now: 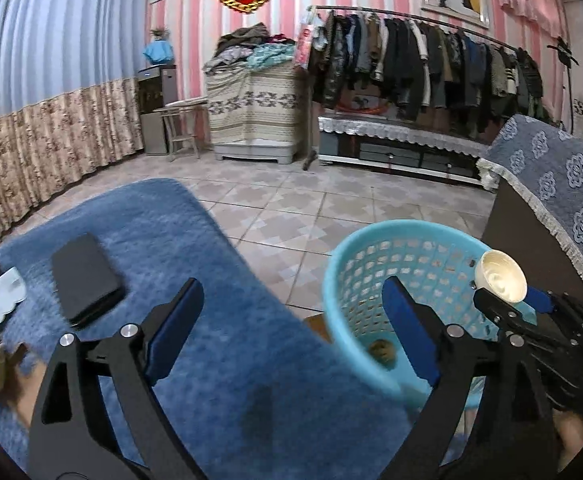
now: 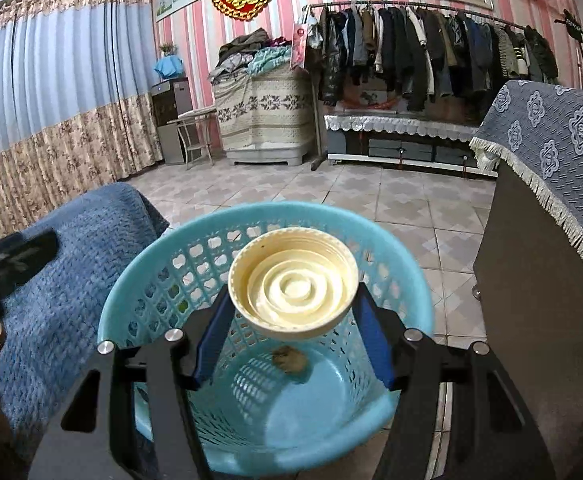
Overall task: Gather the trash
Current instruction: 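Carry both items to the light-blue basket and open both tools to drop them, then grasp the olive crumpled cloth with the left tool while the right tool grasps the beige glove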
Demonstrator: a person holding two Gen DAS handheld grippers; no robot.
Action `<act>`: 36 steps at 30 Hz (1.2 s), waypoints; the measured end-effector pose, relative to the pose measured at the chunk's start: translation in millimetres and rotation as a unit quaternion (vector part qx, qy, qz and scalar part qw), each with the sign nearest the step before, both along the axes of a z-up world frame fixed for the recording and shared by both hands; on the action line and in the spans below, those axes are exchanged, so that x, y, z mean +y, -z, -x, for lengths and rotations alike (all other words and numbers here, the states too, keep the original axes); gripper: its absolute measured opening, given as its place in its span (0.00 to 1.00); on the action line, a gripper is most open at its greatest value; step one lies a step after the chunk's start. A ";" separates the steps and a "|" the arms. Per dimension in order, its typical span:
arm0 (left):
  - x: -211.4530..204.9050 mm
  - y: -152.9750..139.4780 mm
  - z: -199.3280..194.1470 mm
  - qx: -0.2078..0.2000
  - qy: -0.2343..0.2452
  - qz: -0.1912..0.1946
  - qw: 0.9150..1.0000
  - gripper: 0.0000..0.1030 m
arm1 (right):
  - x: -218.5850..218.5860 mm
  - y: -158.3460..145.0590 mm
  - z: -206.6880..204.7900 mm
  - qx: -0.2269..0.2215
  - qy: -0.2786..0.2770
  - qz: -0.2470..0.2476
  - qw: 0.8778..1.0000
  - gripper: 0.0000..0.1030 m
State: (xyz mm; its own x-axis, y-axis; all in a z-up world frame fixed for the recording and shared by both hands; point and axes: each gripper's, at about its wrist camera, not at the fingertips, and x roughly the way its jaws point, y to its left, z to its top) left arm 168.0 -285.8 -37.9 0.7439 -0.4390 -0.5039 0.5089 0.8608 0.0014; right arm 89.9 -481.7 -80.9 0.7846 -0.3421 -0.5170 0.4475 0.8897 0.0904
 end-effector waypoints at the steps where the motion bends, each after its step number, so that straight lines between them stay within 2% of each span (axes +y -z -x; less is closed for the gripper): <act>1: 7.5 -2.5 -0.1 0.002 -0.006 0.004 1.000 0.88 | 3.1 1.2 -2.4 0.002 -0.004 0.006 1.000 0.58; 2: 11.6 -3.7 -0.7 0.003 -0.009 0.006 1.000 0.88 | 5.3 0.9 -4.6 0.003 -0.007 0.010 1.000 0.58; 6: 30.9 -12.4 1.4 -0.002 -0.025 0.007 1.000 0.88 | 12.4 -3.5 -6.0 0.006 -0.006 0.029 1.000 0.76; 15: 84.0 -40.6 20.2 -0.022 -0.061 0.025 0.998 0.92 | 34.7 -44.2 15.1 -0.021 -0.003 0.041 0.999 0.91; 20: 117.8 -54.9 33.6 -0.034 -0.083 0.030 0.995 0.95 | 73.3 -64.6 22.4 -0.037 -0.032 0.039 0.998 0.92; 26: 167.5 -70.6 50.5 -0.044 -0.116 0.028 0.992 0.95 | 125.1 -71.9 22.5 -0.048 -0.082 0.021 0.995 0.93; 31: 215.9 -74.6 64.8 -0.050 -0.152 0.018 0.987 0.95 | 170.0 -65.0 18.6 -0.047 -0.126 0.006 0.991 0.93; 36: 263.3 -65.8 81.7 -0.048 -0.187 0.001 0.981 0.95 | 221.4 -53.2 13.3 -0.036 -0.178 0.015 0.983 0.93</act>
State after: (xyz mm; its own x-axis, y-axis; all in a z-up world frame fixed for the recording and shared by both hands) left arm 86.3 -22.5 28.0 0.8970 -0.1272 -0.4233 0.1549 0.9874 0.0316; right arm 76.7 -260.3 -27.7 0.8913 -0.0536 -0.4503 0.1008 0.9916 0.0814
